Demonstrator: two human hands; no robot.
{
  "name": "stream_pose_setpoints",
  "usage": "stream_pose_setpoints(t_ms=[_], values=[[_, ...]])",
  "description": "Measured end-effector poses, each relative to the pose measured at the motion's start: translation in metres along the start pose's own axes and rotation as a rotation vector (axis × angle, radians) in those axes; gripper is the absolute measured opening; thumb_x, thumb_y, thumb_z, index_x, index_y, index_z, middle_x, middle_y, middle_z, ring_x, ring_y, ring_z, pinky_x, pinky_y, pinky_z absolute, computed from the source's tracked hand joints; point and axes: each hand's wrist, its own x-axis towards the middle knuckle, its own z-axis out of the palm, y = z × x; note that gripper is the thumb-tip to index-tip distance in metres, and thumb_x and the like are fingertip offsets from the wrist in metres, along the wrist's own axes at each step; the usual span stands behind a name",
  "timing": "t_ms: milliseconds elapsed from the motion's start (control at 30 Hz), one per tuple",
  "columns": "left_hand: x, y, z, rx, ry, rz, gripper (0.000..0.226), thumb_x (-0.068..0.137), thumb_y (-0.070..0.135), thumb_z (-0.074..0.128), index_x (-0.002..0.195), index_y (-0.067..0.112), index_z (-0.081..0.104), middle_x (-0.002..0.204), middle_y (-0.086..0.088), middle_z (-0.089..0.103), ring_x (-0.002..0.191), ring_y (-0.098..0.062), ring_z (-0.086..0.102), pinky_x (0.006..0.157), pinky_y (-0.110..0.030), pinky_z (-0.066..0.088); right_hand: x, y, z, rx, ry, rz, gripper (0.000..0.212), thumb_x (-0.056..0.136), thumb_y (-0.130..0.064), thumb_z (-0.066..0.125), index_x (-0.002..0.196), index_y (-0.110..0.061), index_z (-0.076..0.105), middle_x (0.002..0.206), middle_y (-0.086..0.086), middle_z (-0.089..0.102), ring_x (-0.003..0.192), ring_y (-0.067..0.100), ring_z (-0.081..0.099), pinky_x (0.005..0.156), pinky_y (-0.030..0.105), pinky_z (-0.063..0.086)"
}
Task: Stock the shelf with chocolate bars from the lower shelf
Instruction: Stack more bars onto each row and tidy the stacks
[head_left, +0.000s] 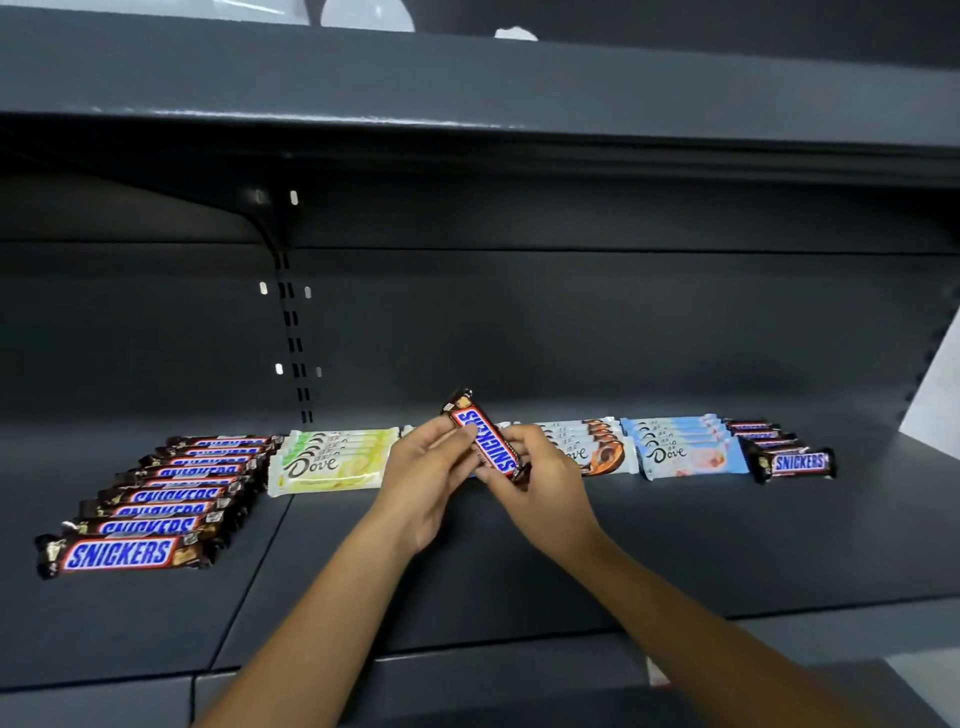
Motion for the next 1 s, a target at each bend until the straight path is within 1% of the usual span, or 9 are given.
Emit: stream_pose_setpoints(t_ms=[100,200,300,467,567,700,833,933,1000], values=[[0.004,-0.005,0.009,0.009,0.034,-0.041,0.013,0.093,0.010,0.055,0.090,0.010,0.067,0.071,-0.001,0.070,0.060,-0.005,0.064,0.057,-0.016,0.053,-0.006,0.005,-0.013,-0.092,0.004,-0.098,0.037,0.087,-0.043,0.051,0.108,-0.014,0.062,0.097,-0.008,0.058,0.085,0.001,0.051,0.076,0.018,0.042],[0.006,-0.010,0.018,0.041,0.004,-0.090,0.015,0.094,0.015,0.054,0.093,0.009,0.068,0.077,-0.003,0.071,0.061,-0.008,0.065,0.059,-0.019,0.054,-0.009,0.011,-0.028,-0.276,0.044,-0.273,0.035,0.092,-0.030,0.042,0.112,-0.009,0.062,0.108,0.002,0.060,0.099,0.015,0.053,0.088,0.022,0.040],[0.005,-0.015,0.029,0.077,-0.060,-0.126,0.017,0.094,0.014,0.053,0.088,0.008,0.067,0.068,-0.002,0.068,0.055,-0.008,0.062,0.054,-0.019,0.052,-0.010,0.016,-0.041,-0.383,-0.013,-0.439,0.033,0.091,-0.015,0.042,0.118,-0.009,0.060,0.120,0.003,0.058,0.110,0.017,0.050,0.097,0.029,0.039],[0.007,-0.024,0.046,0.096,-0.083,-0.170,0.018,0.095,0.015,0.052,0.086,0.009,0.067,0.058,0.002,0.065,0.049,-0.005,0.059,0.048,-0.016,0.048,-0.012,0.027,-0.062,-0.388,-0.088,-0.445,0.049,0.080,-0.006,0.035,0.123,-0.011,0.058,0.129,0.002,0.055,0.119,0.019,0.048,0.100,0.038,0.042],[0.010,-0.031,0.056,0.129,-0.082,-0.225,0.017,0.091,0.021,0.059,0.083,0.011,0.069,0.066,-0.004,0.065,0.058,-0.013,0.059,0.051,-0.021,0.046,-0.011,0.038,-0.075,-0.441,-0.073,-0.473,0.043,0.081,-0.003,0.044,0.120,-0.013,0.059,0.126,0.001,0.057,0.116,0.020,0.049,0.096,0.041,0.045],[0.014,-0.044,0.073,0.126,-0.080,-0.252,0.019,0.089,0.024,0.061,0.085,0.007,0.071,0.078,-0.010,0.070,0.070,-0.020,0.063,0.068,-0.030,0.048,-0.013,0.051,-0.095,-0.547,-0.040,-0.565,0.033,0.085,-0.013,0.052,0.117,-0.018,0.058,0.113,0.002,0.059,0.102,0.024,0.054,0.084,0.038,0.049],[0.016,-0.056,0.096,0.116,-0.104,-0.308,0.028,0.092,0.029,0.057,0.086,0.005,0.070,0.081,-0.010,0.072,0.069,-0.019,0.066,0.074,-0.031,0.051,-0.019,0.064,-0.120,-0.699,-0.050,-0.601,0.029,0.083,-0.022,0.058,0.112,-0.022,0.058,0.114,-0.001,0.059,0.107,0.021,0.051,0.087,0.033,0.044],[0.018,-0.067,0.114,0.138,-0.127,-0.344,0.038,0.093,0.036,0.052,0.089,0.004,0.071,0.074,-0.007,0.071,0.064,-0.017,0.065,0.071,-0.030,0.050,-0.025,0.073,-0.137,-0.784,-0.100,-0.600,0.038,0.076,-0.025,0.071,0.110,-0.023,0.056,0.115,-0.007,0.059,0.111,0.016,0.050,0.088,0.030,0.044],[0.018,-0.076,0.125,0.156,-0.143,-0.347,0.043,0.093,0.040,0.050,0.095,0.003,0.071,0.081,-0.009,0.071,0.072,-0.019,0.065,0.074,-0.031,0.051,-0.030,0.079,-0.149,-0.795,-0.131,-0.588,0.046,0.074,-0.024,0.071,0.115,-0.025,0.049,0.116,-0.009,0.059,0.108,0.014,0.053,0.084,0.029,0.047]])
